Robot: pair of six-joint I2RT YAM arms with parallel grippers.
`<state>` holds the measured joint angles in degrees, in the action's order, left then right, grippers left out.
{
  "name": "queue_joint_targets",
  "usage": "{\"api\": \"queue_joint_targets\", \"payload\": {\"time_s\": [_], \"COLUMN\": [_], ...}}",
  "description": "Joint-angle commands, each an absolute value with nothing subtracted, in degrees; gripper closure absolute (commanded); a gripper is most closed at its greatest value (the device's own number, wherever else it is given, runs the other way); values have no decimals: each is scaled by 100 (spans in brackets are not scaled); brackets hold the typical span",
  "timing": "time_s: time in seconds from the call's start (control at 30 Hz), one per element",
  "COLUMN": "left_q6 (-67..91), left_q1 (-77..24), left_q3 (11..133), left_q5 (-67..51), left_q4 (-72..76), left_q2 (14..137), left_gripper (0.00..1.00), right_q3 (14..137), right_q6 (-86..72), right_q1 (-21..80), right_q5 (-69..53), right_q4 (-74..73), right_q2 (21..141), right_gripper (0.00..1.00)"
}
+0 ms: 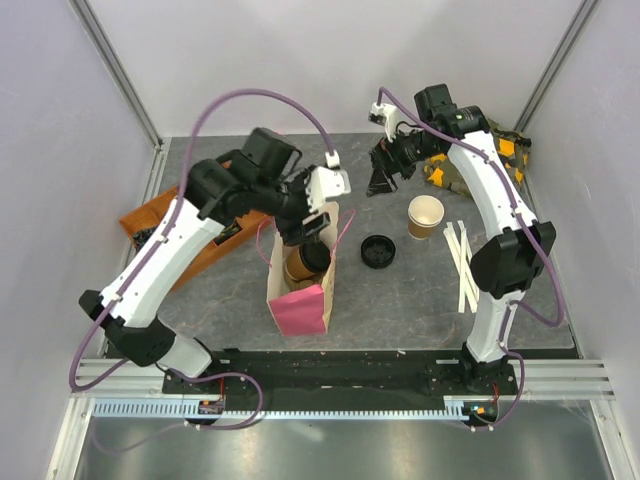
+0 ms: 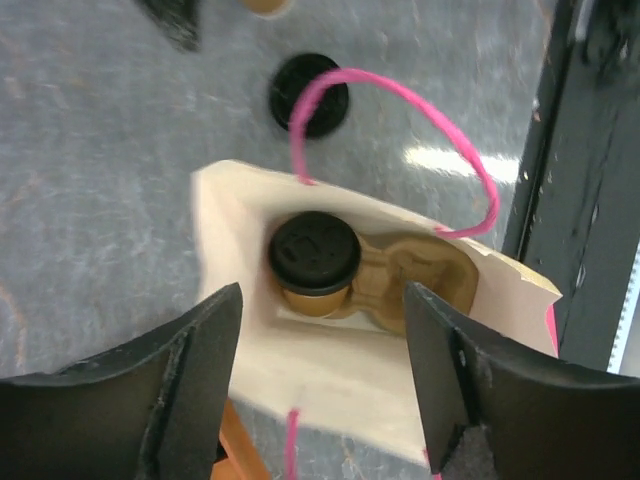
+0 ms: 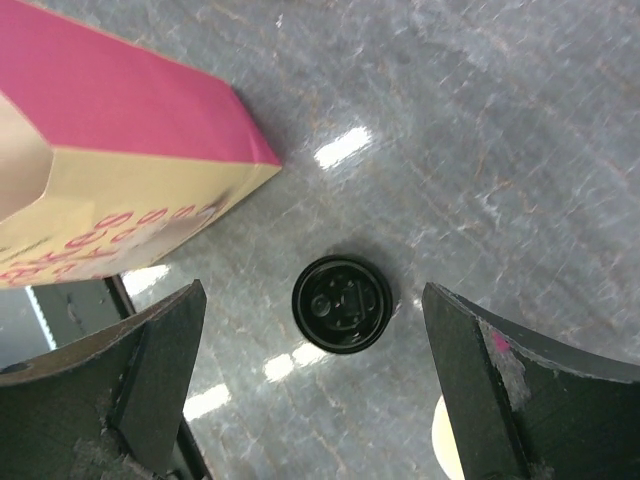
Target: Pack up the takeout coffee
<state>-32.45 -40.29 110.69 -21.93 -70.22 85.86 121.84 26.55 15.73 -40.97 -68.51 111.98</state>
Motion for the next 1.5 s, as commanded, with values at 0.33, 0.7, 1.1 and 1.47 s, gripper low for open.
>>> {"api": "queue_joint_targets", "payload": {"time_s": [0.33, 0.7, 1.1, 1.47], "left_q6": [-4490, -5071, -4474, -2348], "left_q1": [-4122, -4131, -4131, -3885], "left_q3": [8641, 7963, 8165, 9647], "left_q5": [-1915, -2417, -2522, -2110], "left_q4": [-5310, -4817, -4483, -4219], "left_q2": [7761, 7559, 7374, 7269], "left_gripper": [22, 23, 24, 22], "right_q3": [12251, 13016, 12166, 13844], "right_q6": [2356, 1494, 2768, 1241], "right_q1": [1556, 1678, 1793, 1089], "right_q5": [-5537, -5669, -4957, -5308], "right_q4": [-7049, -6715, -7409, -6176], "right_q2": [10985, 11479, 10566, 10935], "right_gripper": [11, 19, 12, 20]}}
